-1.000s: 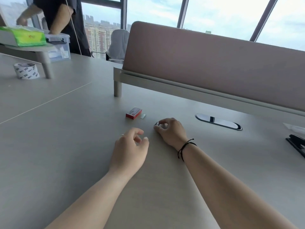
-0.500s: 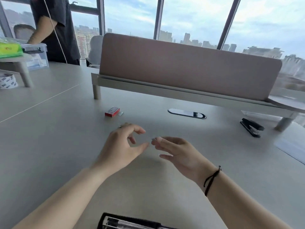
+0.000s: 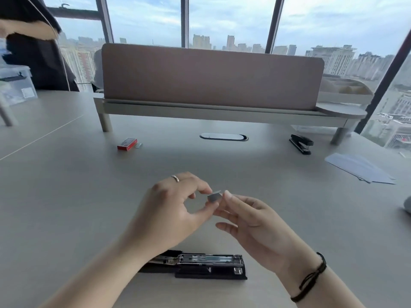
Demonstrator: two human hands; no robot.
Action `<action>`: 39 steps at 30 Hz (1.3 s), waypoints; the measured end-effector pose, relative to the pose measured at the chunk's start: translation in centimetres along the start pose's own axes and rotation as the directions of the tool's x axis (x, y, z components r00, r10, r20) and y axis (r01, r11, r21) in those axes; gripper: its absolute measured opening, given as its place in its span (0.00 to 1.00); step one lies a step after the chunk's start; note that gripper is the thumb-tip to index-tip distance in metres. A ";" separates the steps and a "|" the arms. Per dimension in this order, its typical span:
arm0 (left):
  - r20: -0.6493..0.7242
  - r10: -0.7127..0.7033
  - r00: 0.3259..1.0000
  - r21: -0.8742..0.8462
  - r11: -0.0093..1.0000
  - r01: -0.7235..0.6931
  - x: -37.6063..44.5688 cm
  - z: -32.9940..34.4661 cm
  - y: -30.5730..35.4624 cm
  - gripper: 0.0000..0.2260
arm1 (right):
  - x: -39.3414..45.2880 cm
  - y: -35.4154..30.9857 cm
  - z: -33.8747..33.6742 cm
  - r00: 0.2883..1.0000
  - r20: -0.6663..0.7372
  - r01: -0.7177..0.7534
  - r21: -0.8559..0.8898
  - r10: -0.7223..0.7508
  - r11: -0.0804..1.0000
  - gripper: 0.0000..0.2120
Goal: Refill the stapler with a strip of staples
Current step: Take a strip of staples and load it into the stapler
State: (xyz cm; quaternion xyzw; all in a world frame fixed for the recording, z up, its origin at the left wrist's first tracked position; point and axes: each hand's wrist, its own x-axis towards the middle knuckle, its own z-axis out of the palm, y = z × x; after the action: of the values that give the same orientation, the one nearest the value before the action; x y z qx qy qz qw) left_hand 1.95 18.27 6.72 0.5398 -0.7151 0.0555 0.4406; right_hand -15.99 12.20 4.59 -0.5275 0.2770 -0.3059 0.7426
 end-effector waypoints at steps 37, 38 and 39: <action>0.429 -0.116 0.896 0.014 0.992 0.122 -5.8 0.2 0.4 0.04 | -4.5 4.7 -0.3 0.954 0.005 0.174 -0.825 -0.301 0.538 0.10; 0.431 -0.122 0.894 0.018 0.992 0.127 -5.8 0.2 0.3 0.04 | -4.5 4.7 -0.3 0.951 0.010 0.182 -0.828 -0.310 0.530 0.10; 0.432 -0.131 0.892 0.022 0.991 0.135 -5.8 0.3 0.3 0.04 | -4.5 4.8 -0.3 0.948 0.015 0.188 -0.831 -0.317 0.524 0.09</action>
State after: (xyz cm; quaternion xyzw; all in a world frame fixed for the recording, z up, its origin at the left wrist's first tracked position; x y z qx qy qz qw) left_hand 1.71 22.44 2.67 0.5842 -0.7567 -0.0990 0.2762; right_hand -18.43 16.61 0.36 -0.8240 0.3584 -0.2812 0.3369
